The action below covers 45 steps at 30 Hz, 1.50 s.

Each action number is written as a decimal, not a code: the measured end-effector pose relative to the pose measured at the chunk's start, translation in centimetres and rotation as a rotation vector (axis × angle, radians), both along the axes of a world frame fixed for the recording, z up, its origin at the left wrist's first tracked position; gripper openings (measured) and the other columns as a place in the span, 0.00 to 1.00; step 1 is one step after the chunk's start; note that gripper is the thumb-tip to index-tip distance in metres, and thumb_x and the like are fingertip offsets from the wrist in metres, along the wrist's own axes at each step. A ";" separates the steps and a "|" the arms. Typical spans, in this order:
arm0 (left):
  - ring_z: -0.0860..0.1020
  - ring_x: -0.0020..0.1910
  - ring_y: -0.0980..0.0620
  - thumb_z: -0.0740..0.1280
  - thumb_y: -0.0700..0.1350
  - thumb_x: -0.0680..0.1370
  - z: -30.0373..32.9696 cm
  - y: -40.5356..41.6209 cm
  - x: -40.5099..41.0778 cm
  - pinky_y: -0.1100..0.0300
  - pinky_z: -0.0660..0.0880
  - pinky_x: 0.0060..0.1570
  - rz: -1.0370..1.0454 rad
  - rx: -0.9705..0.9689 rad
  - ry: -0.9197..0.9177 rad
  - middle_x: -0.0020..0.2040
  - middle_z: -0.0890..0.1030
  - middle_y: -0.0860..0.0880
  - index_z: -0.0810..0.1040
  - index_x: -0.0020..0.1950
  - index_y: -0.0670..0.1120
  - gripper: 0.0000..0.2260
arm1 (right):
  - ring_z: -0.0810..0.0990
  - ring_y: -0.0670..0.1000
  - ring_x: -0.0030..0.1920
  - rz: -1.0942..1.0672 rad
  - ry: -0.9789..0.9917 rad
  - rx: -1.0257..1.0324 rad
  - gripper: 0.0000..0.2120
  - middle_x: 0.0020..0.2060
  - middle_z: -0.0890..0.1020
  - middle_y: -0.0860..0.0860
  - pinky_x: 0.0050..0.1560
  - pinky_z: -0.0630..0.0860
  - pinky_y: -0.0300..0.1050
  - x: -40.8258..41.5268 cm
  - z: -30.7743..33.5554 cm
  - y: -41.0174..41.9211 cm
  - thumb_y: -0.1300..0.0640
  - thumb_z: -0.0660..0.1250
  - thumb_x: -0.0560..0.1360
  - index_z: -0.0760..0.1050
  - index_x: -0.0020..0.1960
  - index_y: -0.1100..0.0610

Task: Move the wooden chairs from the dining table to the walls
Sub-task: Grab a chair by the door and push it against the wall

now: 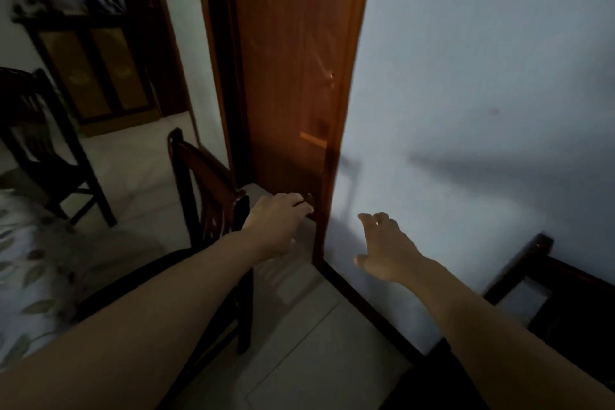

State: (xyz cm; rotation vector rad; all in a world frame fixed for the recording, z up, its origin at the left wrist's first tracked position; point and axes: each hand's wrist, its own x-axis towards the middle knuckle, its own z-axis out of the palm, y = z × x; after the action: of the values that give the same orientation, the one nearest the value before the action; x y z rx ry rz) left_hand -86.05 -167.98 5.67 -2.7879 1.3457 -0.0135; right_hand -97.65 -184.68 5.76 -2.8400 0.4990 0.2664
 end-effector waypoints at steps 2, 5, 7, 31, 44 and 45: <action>0.63 0.73 0.48 0.66 0.47 0.76 0.1 3.3 2.0 0.51 0.65 0.68 0.033 -0.015 0.000 0.75 0.62 0.49 0.61 0.74 0.53 0.28 | 0.63 0.59 0.71 0.043 -0.020 0.014 0.36 0.72 0.60 0.58 0.68 0.68 0.52 2.7 0.3 3.2 0.51 0.68 0.75 0.52 0.76 0.55; 0.64 0.72 0.47 0.67 0.43 0.74 0.3 7.4 4.7 0.50 0.63 0.67 0.110 -0.031 0.054 0.74 0.62 0.49 0.61 0.74 0.51 0.30 | 0.62 0.59 0.72 0.121 -0.030 0.026 0.38 0.73 0.59 0.57 0.70 0.66 0.53 6.5 0.6 7.2 0.49 0.68 0.75 0.51 0.76 0.55; 0.64 0.71 0.47 0.67 0.42 0.73 0.3 9.3 6.3 0.50 0.63 0.67 0.162 -0.036 0.076 0.74 0.64 0.48 0.61 0.74 0.50 0.30 | 0.63 0.59 0.71 0.155 -0.040 0.024 0.37 0.72 0.61 0.57 0.69 0.66 0.54 8.7 0.6 9.2 0.49 0.68 0.74 0.52 0.76 0.54; 0.59 0.74 0.47 0.69 0.39 0.72 -7.2 10.7 29.5 0.49 0.64 0.68 0.272 0.104 -0.009 0.75 0.60 0.47 0.58 0.75 0.49 0.34 | 0.71 0.57 0.64 0.233 0.004 0.168 0.35 0.65 0.70 0.57 0.60 0.72 0.49 34.4 -8.1 15.9 0.52 0.70 0.73 0.55 0.73 0.56; 0.76 0.48 0.48 0.60 0.36 0.76 -8.2 10.0 35.4 0.55 0.69 0.55 -0.219 0.224 -0.196 0.48 0.78 0.49 0.75 0.54 0.47 0.10 | 0.83 0.53 0.44 0.058 -0.238 -0.067 0.16 0.43 0.83 0.51 0.33 0.67 0.43 35.7 -10.8 17.8 0.51 0.71 0.72 0.69 0.54 0.55; 0.77 0.49 0.48 0.60 0.35 0.76 -7.9 10.1 35.1 0.55 0.70 0.53 -0.255 0.223 -0.177 0.49 0.78 0.48 0.75 0.54 0.47 0.10 | 0.83 0.53 0.44 0.060 -0.238 -0.065 0.17 0.42 0.83 0.51 0.33 0.67 0.43 35.1 -10.6 17.9 0.50 0.72 0.72 0.69 0.54 0.55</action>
State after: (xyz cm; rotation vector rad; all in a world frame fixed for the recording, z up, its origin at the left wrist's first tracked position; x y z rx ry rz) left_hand -51.00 -157.85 -2.22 -2.3600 1.5401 -0.1087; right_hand -62.58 -166.79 -4.85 -2.8997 0.3796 -0.0792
